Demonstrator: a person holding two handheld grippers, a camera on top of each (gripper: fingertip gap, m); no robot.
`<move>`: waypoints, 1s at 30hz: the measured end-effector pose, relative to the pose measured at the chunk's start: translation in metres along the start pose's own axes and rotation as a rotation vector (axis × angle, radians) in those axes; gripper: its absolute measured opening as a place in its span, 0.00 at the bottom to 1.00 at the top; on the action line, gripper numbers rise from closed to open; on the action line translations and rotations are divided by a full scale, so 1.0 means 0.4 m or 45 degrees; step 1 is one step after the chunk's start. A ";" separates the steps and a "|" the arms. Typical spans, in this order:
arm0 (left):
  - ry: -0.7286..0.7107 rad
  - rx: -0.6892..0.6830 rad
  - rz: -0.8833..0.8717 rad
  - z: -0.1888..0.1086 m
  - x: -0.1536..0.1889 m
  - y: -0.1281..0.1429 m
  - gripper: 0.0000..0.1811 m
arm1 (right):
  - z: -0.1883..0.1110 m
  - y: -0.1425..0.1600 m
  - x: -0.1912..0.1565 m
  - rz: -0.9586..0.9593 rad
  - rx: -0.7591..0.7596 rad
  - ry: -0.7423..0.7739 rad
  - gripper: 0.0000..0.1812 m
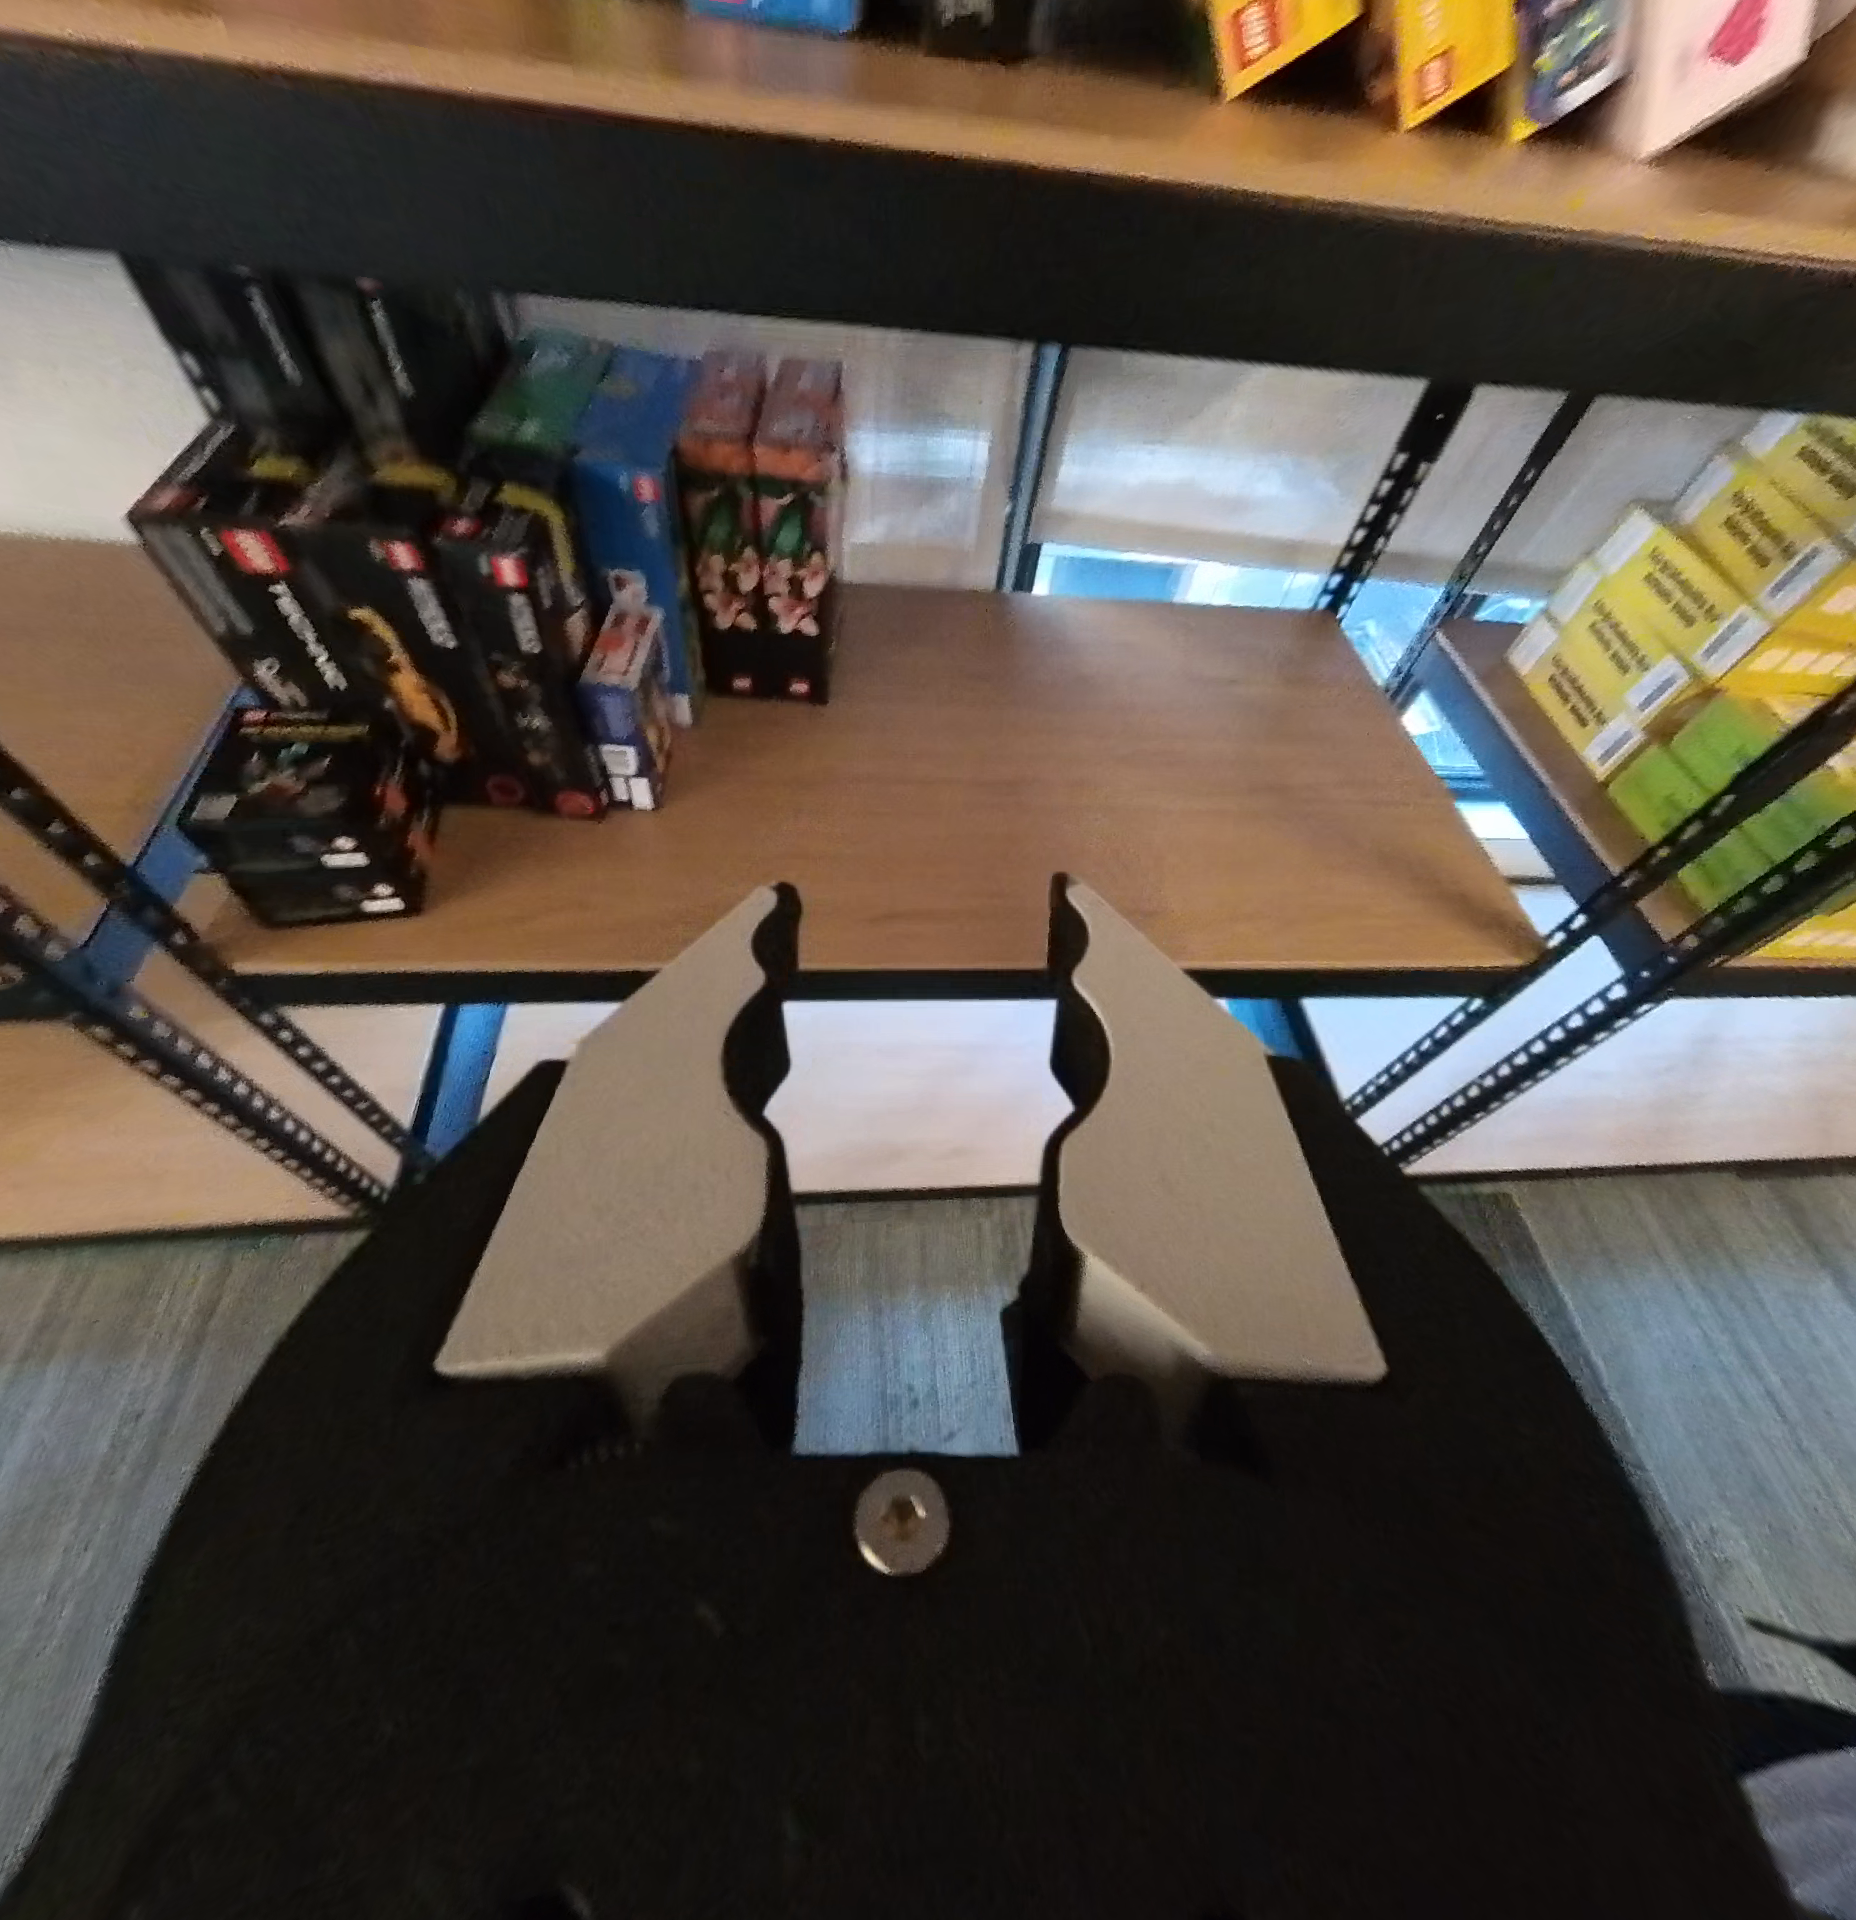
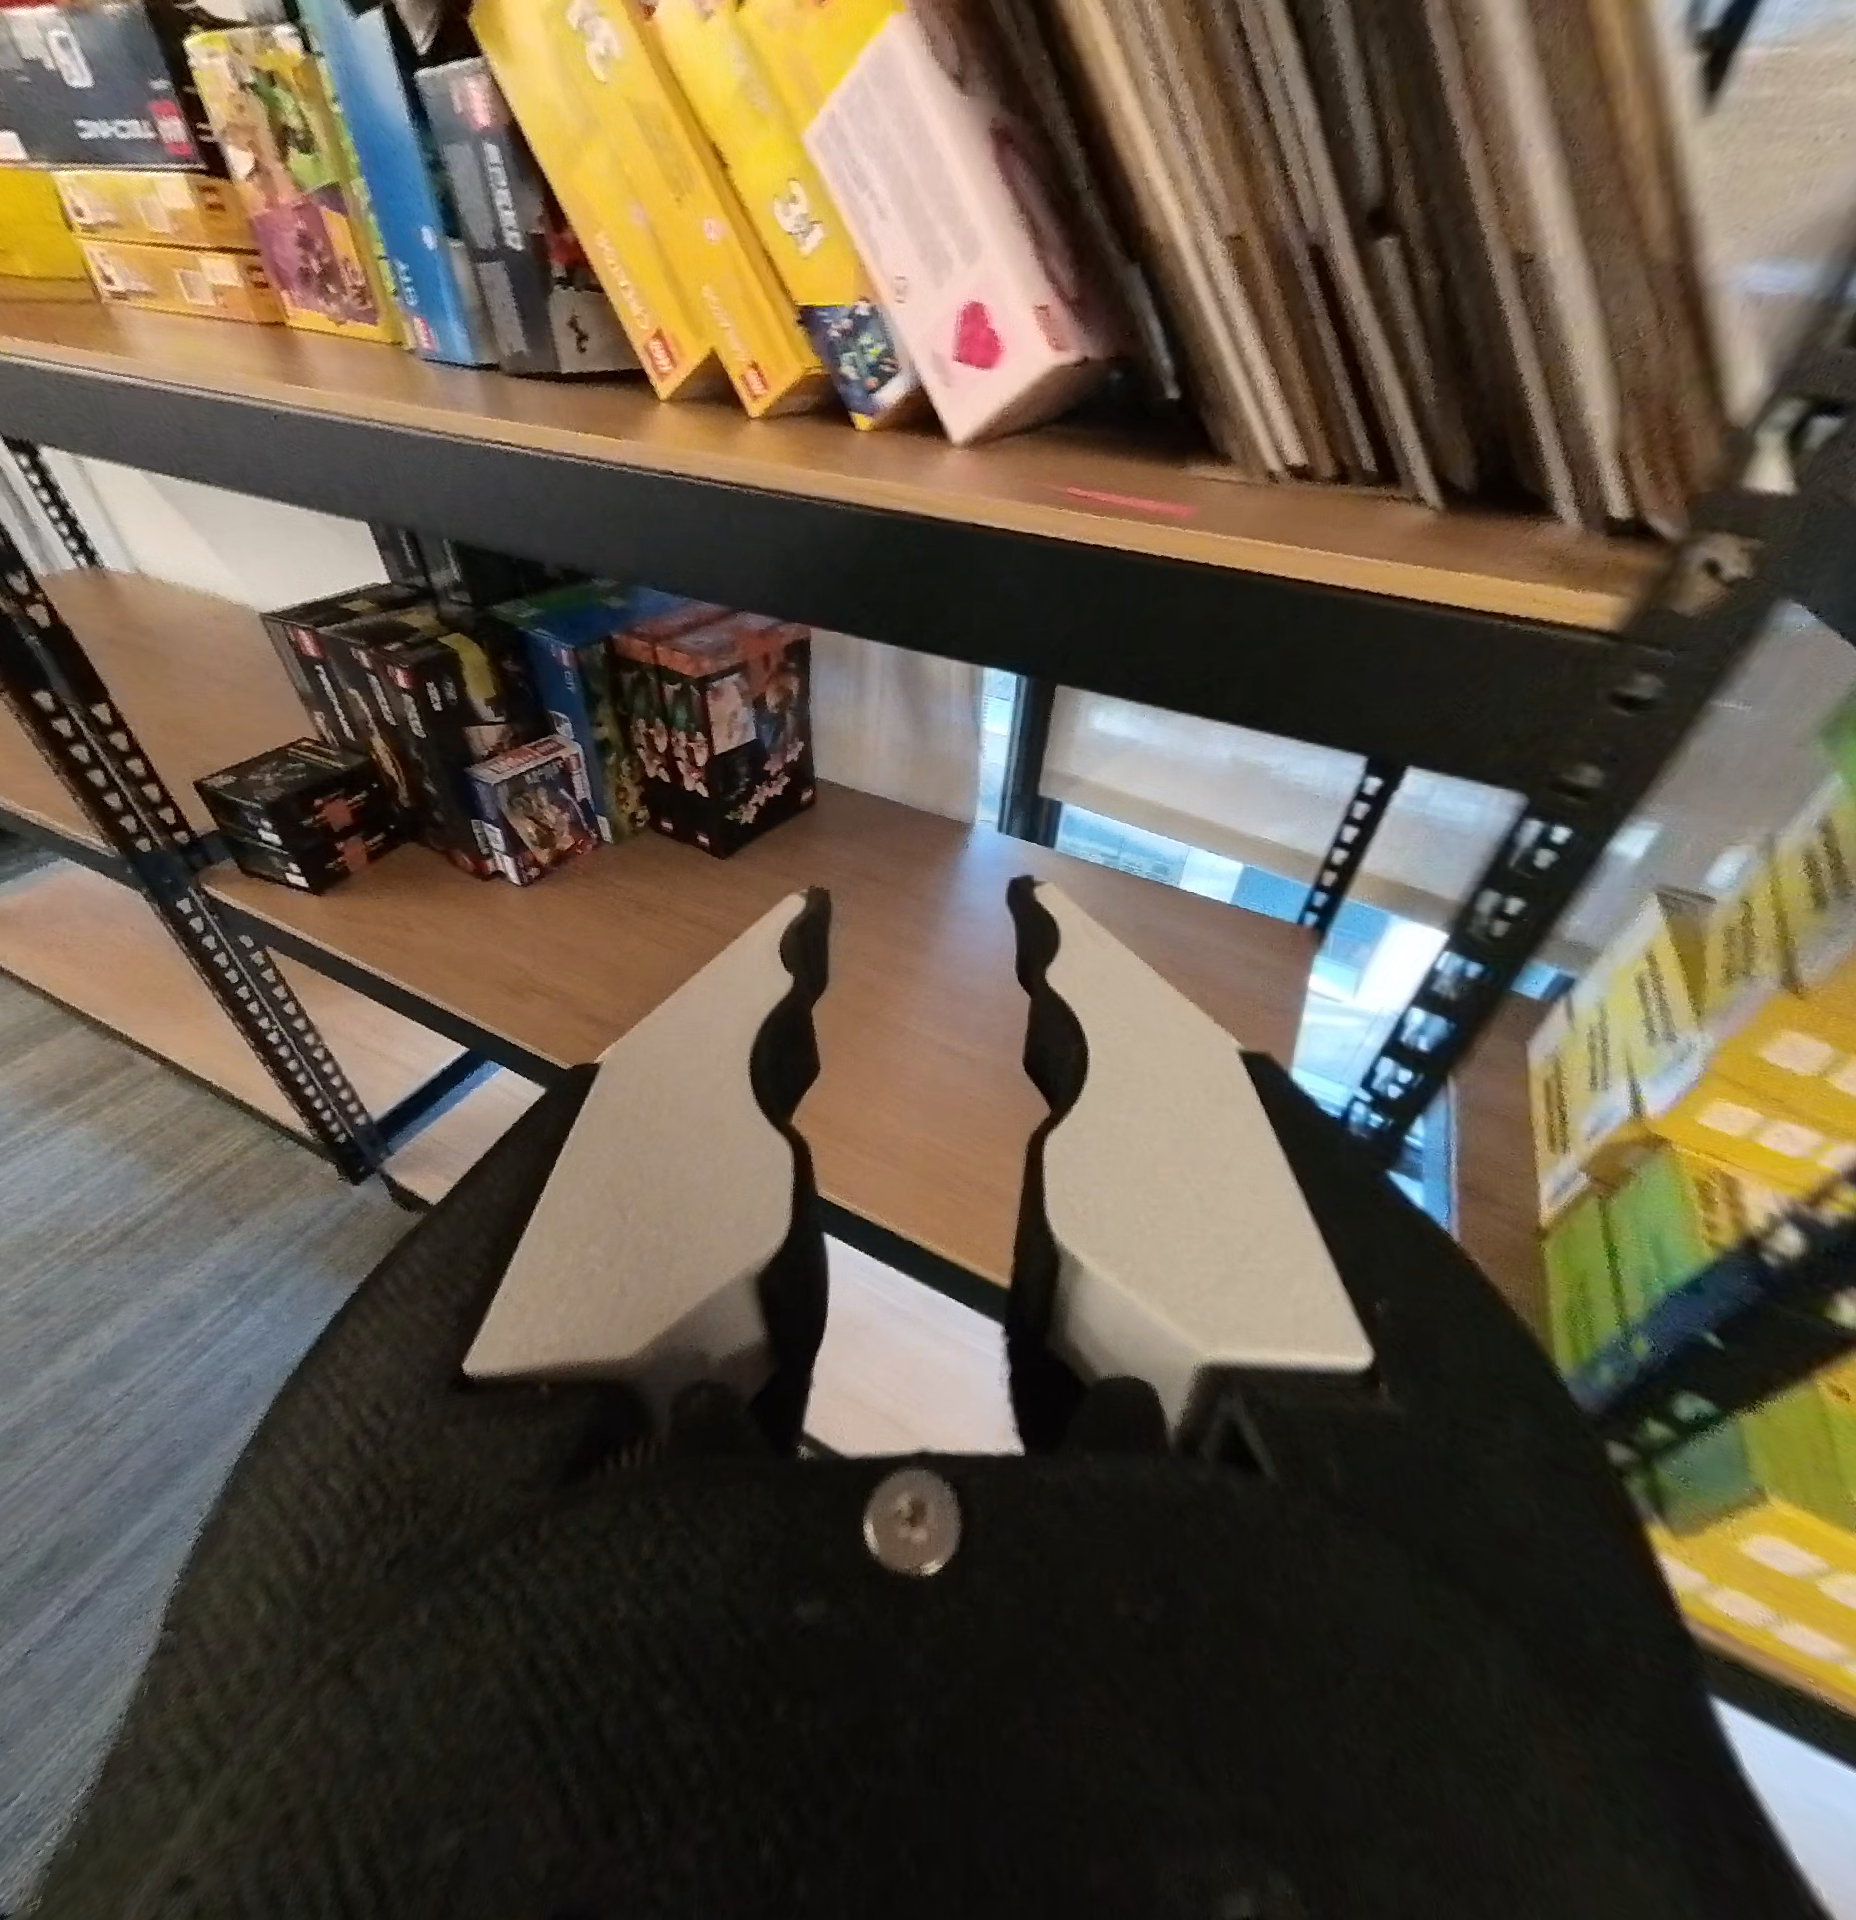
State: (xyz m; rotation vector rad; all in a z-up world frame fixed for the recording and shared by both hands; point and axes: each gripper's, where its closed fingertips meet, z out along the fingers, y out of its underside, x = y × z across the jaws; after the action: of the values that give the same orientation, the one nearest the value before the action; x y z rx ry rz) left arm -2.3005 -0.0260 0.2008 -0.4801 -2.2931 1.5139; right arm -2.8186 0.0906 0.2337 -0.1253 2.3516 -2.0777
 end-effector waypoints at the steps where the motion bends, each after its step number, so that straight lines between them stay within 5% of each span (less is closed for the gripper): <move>1: -0.013 -0.002 -0.011 -0.007 -0.040 0.007 0.26 | 0.034 -0.005 -0.030 -0.018 -0.006 -0.010 0.19; 11: -0.083 -0.074 0.094 -0.087 -0.490 0.034 0.26 | 0.430 -0.196 -0.293 -0.387 0.104 0.237 0.32; 15: -0.107 -0.030 0.061 -0.113 -0.620 -0.004 0.26 | 0.515 -0.309 -0.350 -0.464 0.165 0.290 0.33; 23: -0.177 0.054 -0.025 -0.113 -0.743 -0.018 0.26 | 0.643 -0.429 -0.498 -0.556 0.287 0.182 0.33; 30: -0.156 0.049 -0.046 -0.074 -0.753 -0.032 0.26 | 0.901 -0.706 -0.720 -0.727 0.518 0.116 0.48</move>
State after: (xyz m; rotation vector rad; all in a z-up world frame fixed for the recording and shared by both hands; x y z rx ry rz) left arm -2.0225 -0.1457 0.1926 -0.3420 -2.3461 1.6076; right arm -2.4957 -0.2834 0.4536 -0.7923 2.0405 -2.8131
